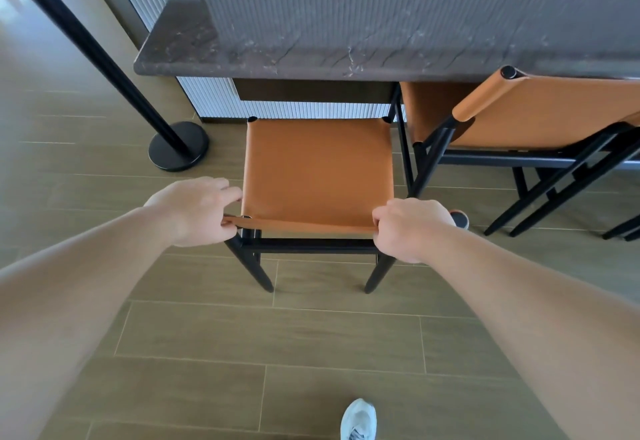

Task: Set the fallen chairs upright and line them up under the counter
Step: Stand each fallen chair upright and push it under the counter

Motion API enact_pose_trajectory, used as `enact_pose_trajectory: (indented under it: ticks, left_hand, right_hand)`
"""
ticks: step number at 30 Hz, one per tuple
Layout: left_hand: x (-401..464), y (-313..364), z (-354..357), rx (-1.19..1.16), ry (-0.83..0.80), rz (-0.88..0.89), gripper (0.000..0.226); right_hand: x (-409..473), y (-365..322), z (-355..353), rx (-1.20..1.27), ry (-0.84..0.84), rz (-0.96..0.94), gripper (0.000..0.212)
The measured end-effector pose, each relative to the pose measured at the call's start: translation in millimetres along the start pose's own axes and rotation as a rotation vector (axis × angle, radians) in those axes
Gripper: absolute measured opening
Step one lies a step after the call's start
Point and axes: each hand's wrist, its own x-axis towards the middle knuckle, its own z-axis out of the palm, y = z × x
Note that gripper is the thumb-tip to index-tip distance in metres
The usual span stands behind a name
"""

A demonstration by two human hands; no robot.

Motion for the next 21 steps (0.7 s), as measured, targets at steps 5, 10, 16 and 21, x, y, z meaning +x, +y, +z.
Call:
enact_pose_trajectory:
  ticks: [5,10,16,21]
  left_hand:
    - [18.6,-10.4,-2.2,-0.001,0.003,0.007,0.047]
    - [25.8,-14.9,-5.3,0.008,-0.023,0.029,0.046]
    - [22.1,-17.2,-4.8,0.052,0.042,0.07,0.057]
    - [3.4,-7.4,1.2,0.131,0.335,0.027,0.053]
  right_hand:
    - [17.3,6.2,-8.4,0.004,-0.008,-0.001,0.015]
    - [19.5,7.5,-9.9,0.041,0.01,0.007,0.013]
    - [14.6,4.5,-10.1,0.086,0.143,0.0,0.006]
    - [-9.2,0.9,0.0,-0.135,0.412,0.013,0.019]
